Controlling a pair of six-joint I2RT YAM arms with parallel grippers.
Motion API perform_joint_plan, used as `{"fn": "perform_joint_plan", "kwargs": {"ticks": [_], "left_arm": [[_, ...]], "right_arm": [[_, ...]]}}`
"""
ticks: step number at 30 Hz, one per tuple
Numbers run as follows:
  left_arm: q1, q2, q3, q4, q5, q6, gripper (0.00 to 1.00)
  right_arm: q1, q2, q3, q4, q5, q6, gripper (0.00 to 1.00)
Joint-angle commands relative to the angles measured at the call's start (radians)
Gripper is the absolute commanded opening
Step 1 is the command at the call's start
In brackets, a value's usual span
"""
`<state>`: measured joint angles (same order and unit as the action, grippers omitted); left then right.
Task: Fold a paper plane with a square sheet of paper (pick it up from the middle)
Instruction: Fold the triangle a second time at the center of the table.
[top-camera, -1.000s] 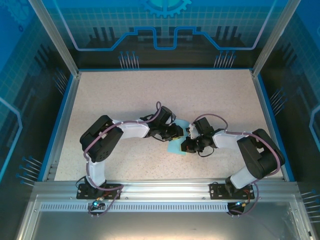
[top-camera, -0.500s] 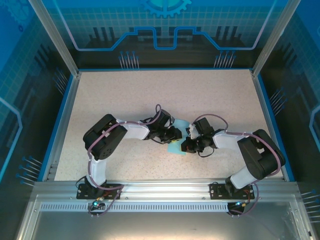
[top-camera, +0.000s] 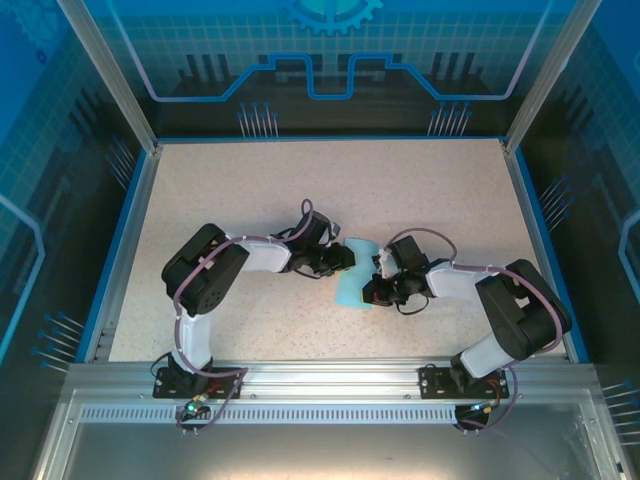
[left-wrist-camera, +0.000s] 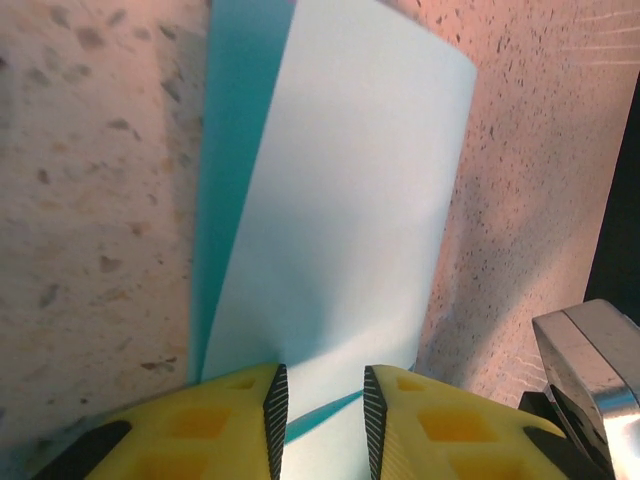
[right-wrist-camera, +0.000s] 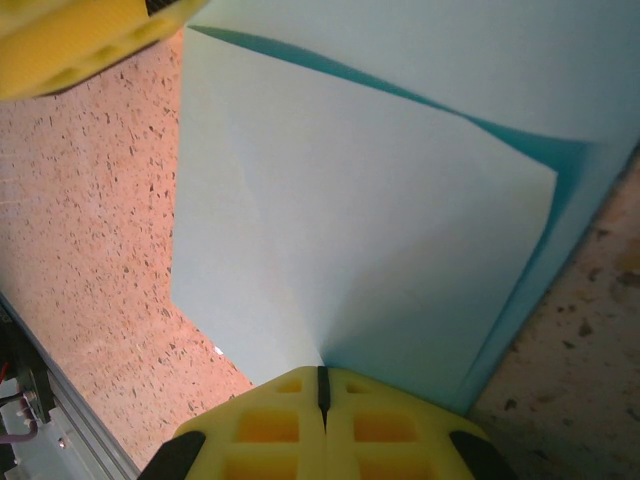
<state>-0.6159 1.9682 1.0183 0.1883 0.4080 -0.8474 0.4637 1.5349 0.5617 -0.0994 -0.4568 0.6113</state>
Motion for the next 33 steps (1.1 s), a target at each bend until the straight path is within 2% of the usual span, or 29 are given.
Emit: {"fn": "perform_joint_plan", "kwargs": {"ticks": [1, 8, 12, 16, 21, 27, 33], "left_arm": [[0.048, 0.013, 0.0, -0.051, -0.086, 0.062, 0.32], [0.07, -0.059, 0.011, -0.085, -0.071, 0.089, 0.34], [0.066, -0.118, -0.011, -0.064, -0.035, 0.052, 0.35], [0.026, -0.151, -0.028, -0.065, 0.005, 0.025, 0.32], [-0.026, -0.124, -0.034, -0.074, 0.041, 0.001, 0.25], [-0.047, -0.062, -0.039, -0.003, 0.082, -0.033, 0.24], [-0.046, -0.018, -0.026, -0.072, 0.018, -0.008, 0.22]], "right_arm": [[-0.013, 0.019, -0.048, -0.131, 0.091, 0.007, 0.01], [-0.013, 0.021, -0.044, -0.127, 0.079, 0.004, 0.01], [-0.013, 0.024, -0.036, -0.122, 0.071, 0.004, 0.02], [-0.013, 0.023, -0.031, -0.114, 0.061, 0.005, 0.02], [-0.013, 0.015, -0.028, -0.114, 0.061, 0.006, 0.02], [-0.013, 0.013, -0.026, -0.106, 0.057, 0.009, 0.03], [-0.013, -0.019, -0.016, -0.102, 0.022, 0.016, 0.05]]}}
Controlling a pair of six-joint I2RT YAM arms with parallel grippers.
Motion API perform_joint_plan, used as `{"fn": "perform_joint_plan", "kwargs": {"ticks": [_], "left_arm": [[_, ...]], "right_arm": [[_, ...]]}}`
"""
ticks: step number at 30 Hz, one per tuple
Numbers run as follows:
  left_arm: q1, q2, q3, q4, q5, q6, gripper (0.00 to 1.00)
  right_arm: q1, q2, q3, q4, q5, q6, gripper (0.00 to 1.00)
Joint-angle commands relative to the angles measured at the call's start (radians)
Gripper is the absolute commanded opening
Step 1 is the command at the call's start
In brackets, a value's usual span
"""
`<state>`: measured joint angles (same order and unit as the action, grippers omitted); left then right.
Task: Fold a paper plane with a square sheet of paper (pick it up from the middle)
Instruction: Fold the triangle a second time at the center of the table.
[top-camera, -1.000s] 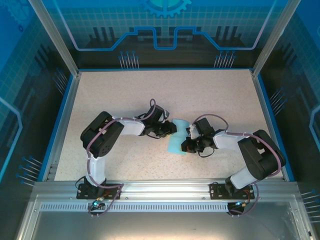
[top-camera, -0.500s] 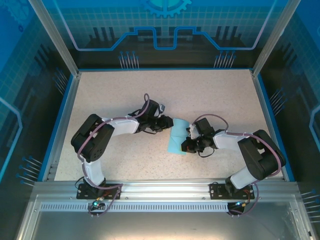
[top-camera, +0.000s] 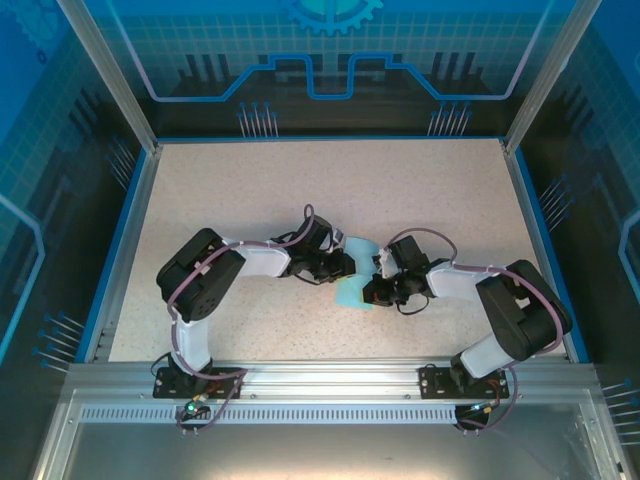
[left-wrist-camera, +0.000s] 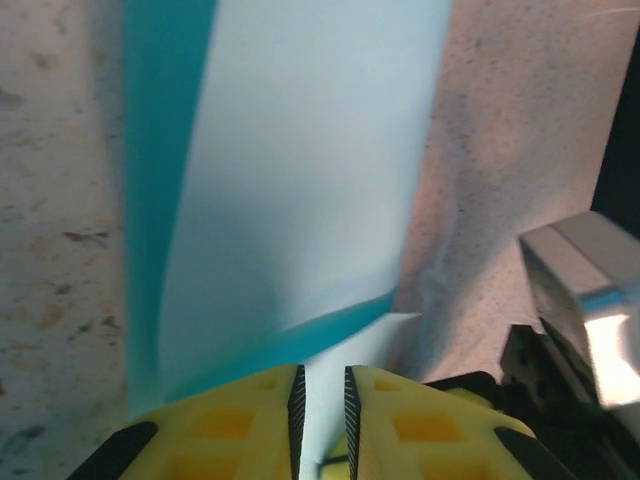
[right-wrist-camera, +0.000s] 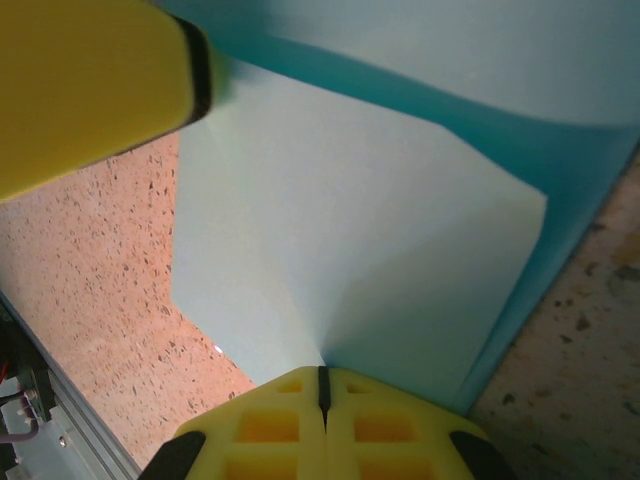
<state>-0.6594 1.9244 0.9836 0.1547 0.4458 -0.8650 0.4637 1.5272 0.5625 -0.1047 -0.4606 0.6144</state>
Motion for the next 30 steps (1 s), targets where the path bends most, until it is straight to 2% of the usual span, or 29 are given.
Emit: {"fn": "perform_joint_plan", "kwargs": {"ticks": [1, 8, 19, 23, 25, 30], "left_arm": [[-0.003, 0.032, 0.01, -0.054, -0.035, 0.015, 0.21], [-0.003, 0.044, 0.006, -0.081, -0.062, 0.037, 0.19], [-0.003, 0.042, 0.005, -0.088, -0.067, 0.043, 0.19], [-0.003, 0.041, 0.001, -0.088, -0.068, 0.044, 0.19], [-0.002, 0.04, 0.001, -0.091, -0.068, 0.046, 0.19], [-0.003, 0.035, -0.002, -0.113, -0.089, 0.056, 0.18]], "right_arm": [[-0.012, -0.025, -0.011, -0.098, 0.021, 0.013, 0.05], [0.032, -0.069, 0.075, -0.148, 0.007, 0.011, 0.07], [0.077, 0.089, 0.227, -0.151, 0.068, 0.015, 0.06], [0.076, 0.161, 0.244, -0.144, 0.042, 0.004, 0.06], [0.075, 0.184, 0.245, -0.165, 0.068, -0.008, 0.06], [0.066, 0.178, 0.202, -0.183, 0.069, -0.026, 0.07]]}}
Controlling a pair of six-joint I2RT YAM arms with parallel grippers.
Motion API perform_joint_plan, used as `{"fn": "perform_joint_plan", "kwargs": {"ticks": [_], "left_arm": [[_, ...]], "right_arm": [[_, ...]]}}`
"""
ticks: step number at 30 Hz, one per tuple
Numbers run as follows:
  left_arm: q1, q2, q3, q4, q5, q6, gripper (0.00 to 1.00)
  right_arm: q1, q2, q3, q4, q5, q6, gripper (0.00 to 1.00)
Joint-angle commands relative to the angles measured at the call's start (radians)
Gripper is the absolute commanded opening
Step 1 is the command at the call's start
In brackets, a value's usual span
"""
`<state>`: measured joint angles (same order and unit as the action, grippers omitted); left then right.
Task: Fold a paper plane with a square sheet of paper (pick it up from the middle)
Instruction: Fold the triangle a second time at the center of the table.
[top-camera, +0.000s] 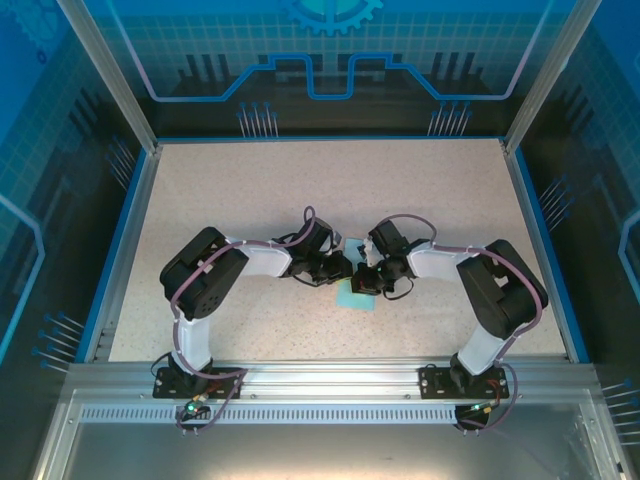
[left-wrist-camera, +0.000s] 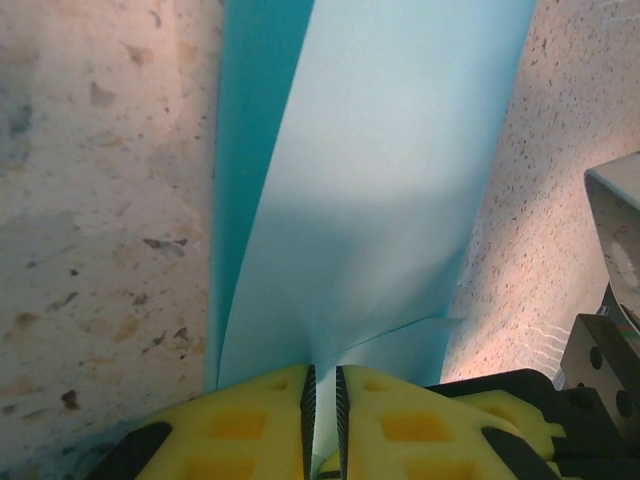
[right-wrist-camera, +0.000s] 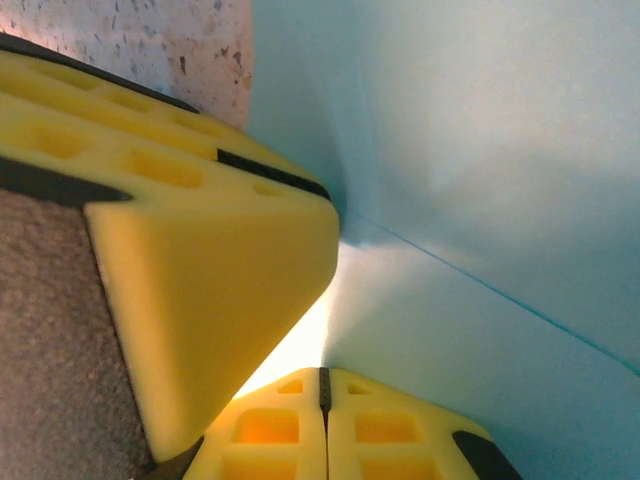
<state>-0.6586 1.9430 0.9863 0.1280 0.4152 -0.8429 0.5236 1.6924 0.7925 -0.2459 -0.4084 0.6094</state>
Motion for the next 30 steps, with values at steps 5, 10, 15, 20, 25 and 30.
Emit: {"fn": "perform_joint_plan", "kwargs": {"ticks": [5, 10, 15, 20, 25, 30], "left_arm": [[-0.002, 0.023, 0.002, -0.116, -0.08, 0.041, 0.17], [-0.003, 0.034, 0.0, -0.126, -0.087, 0.039, 0.15], [-0.002, 0.037, 0.002, -0.128, -0.087, 0.041, 0.14], [-0.001, 0.036, 0.002, -0.128, -0.087, 0.045, 0.14], [-0.003, 0.033, 0.002, -0.128, -0.085, 0.046, 0.14], [-0.003, 0.021, 0.002, -0.121, -0.075, 0.05, 0.15]], "right_arm": [[-0.016, -0.039, -0.096, 0.008, -0.045, -0.002, 0.08], [-0.036, -0.088, -0.151, 0.029, -0.067, 0.012, 0.1], [-0.065, -0.116, -0.209, 0.027, -0.066, 0.014, 0.1], [-0.077, -0.165, -0.262, 0.011, -0.056, 0.013, 0.11], [-0.104, -0.249, -0.326, -0.013, -0.043, 0.015, 0.12], [-0.148, -0.324, -0.348, -0.04, -0.074, -0.004, 0.13]]}}
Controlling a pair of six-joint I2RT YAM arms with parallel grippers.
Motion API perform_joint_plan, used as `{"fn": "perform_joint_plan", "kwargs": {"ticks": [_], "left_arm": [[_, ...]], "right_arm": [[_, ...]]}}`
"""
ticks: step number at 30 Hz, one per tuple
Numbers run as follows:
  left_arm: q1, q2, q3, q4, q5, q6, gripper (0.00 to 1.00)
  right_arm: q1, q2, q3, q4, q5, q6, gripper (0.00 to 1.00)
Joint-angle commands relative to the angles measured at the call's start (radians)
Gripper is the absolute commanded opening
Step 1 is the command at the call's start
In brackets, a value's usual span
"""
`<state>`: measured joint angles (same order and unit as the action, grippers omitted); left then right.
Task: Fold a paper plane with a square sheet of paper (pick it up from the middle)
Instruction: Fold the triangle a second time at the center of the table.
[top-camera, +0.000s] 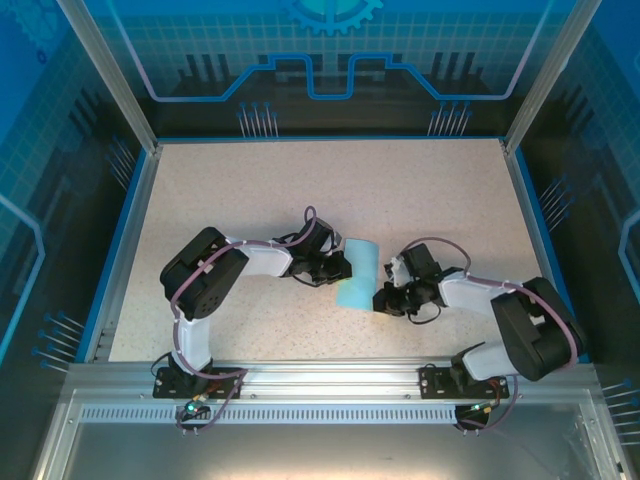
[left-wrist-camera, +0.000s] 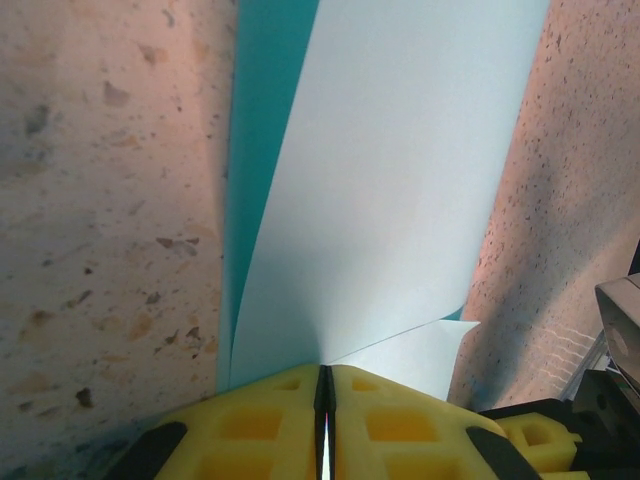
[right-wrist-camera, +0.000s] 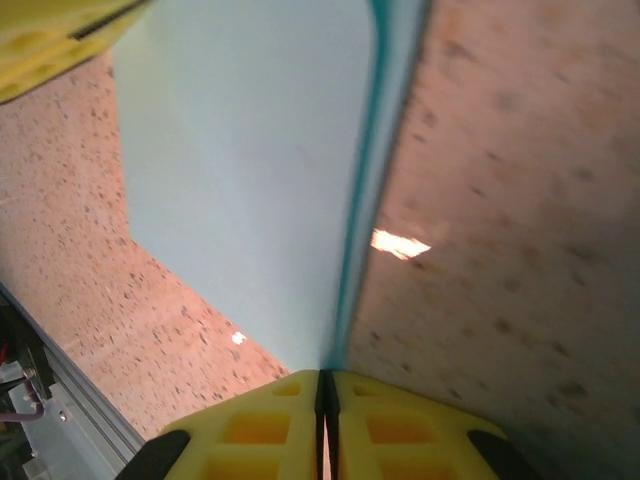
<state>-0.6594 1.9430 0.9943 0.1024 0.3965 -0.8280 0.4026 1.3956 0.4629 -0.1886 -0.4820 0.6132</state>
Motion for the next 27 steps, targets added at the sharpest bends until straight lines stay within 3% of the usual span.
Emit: {"fn": "perform_joint_plan", "kwargs": {"ticks": [1, 8, 18, 27], "left_arm": [[-0.002, 0.018, -0.005, -0.096, -0.052, 0.039, 0.15], [-0.002, 0.0, 0.009, -0.101, -0.044, 0.04, 0.16], [-0.006, 0.019, 0.014, -0.093, -0.041, 0.027, 0.16], [-0.005, 0.017, 0.017, -0.101, -0.042, 0.032, 0.16]], "right_arm": [[-0.029, -0.045, -0.008, -0.105, -0.01, -0.011, 0.14], [0.002, -0.105, 0.125, -0.112, -0.043, 0.008, 0.18], [0.105, 0.199, 0.323, -0.042, 0.038, 0.049, 0.15], [0.088, 0.314, 0.29, -0.02, 0.071, 0.043, 0.15]]}}
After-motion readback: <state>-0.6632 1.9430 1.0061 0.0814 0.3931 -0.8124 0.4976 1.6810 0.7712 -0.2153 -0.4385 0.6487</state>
